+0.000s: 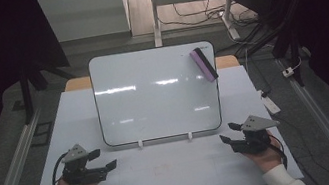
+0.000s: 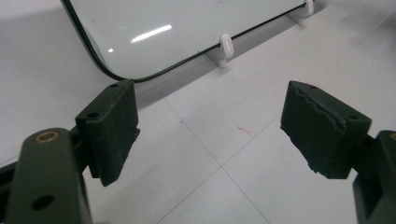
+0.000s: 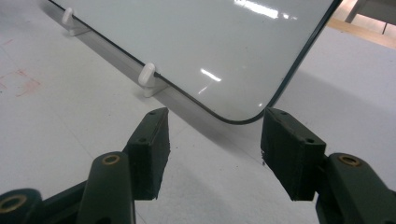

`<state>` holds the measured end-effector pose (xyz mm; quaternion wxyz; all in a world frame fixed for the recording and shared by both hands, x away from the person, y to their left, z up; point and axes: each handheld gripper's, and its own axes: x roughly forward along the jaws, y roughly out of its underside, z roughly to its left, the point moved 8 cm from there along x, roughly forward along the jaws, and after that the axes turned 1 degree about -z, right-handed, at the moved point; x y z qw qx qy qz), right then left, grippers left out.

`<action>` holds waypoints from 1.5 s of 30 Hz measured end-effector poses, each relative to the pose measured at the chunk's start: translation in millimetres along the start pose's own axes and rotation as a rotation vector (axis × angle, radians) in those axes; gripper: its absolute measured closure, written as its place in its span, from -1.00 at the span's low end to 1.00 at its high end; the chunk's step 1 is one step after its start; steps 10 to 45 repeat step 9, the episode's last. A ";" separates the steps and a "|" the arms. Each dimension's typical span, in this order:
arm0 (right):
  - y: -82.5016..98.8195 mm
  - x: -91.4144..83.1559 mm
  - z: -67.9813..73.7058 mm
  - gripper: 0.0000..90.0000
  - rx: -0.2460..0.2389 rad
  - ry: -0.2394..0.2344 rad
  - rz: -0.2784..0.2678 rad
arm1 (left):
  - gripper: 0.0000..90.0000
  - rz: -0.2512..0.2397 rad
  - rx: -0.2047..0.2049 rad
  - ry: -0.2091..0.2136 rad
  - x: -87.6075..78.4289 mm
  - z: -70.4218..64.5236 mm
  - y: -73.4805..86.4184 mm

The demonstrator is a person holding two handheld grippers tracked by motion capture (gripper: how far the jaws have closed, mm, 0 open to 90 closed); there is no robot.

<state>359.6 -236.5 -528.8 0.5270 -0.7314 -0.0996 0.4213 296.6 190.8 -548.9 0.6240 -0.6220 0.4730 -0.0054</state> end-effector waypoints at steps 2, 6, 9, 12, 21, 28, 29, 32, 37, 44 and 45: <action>0.1 -0.2 0.5 -0.08 -0.004 -0.003 -0.001 | -0.55 -0.001 0.000 -0.001 -0.2 0.1 -0.1; 0.6 -0.6 0.4 -0.09 -0.003 -0.002 -0.001 | -0.55 0.001 0.001 0.002 0.2 -0.5 0.4; 0.8 -0.6 0.8 -0.09 -0.003 -0.004 -0.004 | -0.55 0.003 0.003 0.003 0.5 -0.4 0.8; 0.8 -0.6 0.8 -0.09 -0.003 -0.004 -0.004 | -0.55 0.003 0.003 0.003 0.5 -0.4 0.8; 0.8 -0.6 0.8 -0.09 -0.003 -0.004 -0.004 | -0.55 0.003 0.003 0.003 0.5 -0.4 0.8; 0.8 -0.6 0.8 -0.09 -0.003 -0.004 -0.004 | -0.55 0.003 0.003 0.003 0.5 -0.4 0.8; 0.8 -0.6 0.8 -0.09 -0.003 -0.004 -0.004 | -0.55 0.003 0.003 0.003 0.5 -0.4 0.8; 0.8 -0.6 0.8 -0.09 -0.003 -0.004 -0.004 | -0.55 0.003 0.003 0.003 0.5 -0.4 0.8; 0.8 -0.6 0.8 -0.09 -0.003 -0.004 -0.004 | -0.55 0.003 0.003 0.003 0.5 -0.4 0.8; 0.8 -0.6 0.8 -0.09 -0.003 -0.004 -0.004 | -0.55 0.003 0.003 0.003 0.5 -0.4 0.8; 0.8 -0.6 0.8 -0.09 -0.003 -0.004 -0.004 | -0.55 0.003 0.003 0.003 0.5 -0.4 0.8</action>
